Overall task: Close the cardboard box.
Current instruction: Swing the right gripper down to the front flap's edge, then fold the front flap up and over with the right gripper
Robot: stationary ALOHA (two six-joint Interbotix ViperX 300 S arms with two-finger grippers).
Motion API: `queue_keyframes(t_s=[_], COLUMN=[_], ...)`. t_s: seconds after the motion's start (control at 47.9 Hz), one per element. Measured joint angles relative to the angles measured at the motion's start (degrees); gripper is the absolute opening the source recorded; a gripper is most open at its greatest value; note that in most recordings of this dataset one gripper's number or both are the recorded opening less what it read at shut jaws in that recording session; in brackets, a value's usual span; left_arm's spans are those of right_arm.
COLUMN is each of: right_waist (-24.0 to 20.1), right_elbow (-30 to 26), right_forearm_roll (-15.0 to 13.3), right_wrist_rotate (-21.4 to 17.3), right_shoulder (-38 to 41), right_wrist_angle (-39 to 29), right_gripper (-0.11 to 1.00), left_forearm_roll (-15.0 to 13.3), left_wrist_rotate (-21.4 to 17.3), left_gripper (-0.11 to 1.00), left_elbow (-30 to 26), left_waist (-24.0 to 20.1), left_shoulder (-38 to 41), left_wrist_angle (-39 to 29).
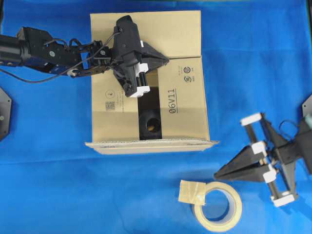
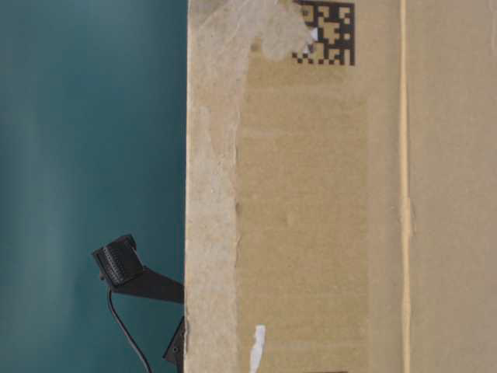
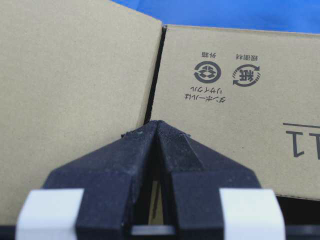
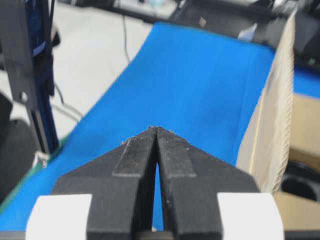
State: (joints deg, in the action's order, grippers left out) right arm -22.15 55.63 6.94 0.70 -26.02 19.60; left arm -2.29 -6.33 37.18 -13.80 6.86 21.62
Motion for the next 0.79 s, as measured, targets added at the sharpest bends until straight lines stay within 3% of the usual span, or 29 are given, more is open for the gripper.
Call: queue_keyframes(t_s=[0.376, 0.794], right_waist=[1.14, 15.82], right_elbow=[0.18, 1.14], right_forearm_roll=[0.00, 1.58], right_wrist_rotate=[0.09, -0.62], right_shoulder=[3.96, 2.81], right_wrist_angle=[0.62, -2.37], right_gripper=[0.00, 0.00], left_forearm_roll=[0.00, 0.00], left_wrist_rotate=[-0.09, 0.18], left_gripper=[0.00, 0.00], left_elbow=[0.00, 0.00], left_waist=[0.00, 0.00], left_shoulder=[0.00, 0.00], left_wrist_angle=[0.00, 0.00])
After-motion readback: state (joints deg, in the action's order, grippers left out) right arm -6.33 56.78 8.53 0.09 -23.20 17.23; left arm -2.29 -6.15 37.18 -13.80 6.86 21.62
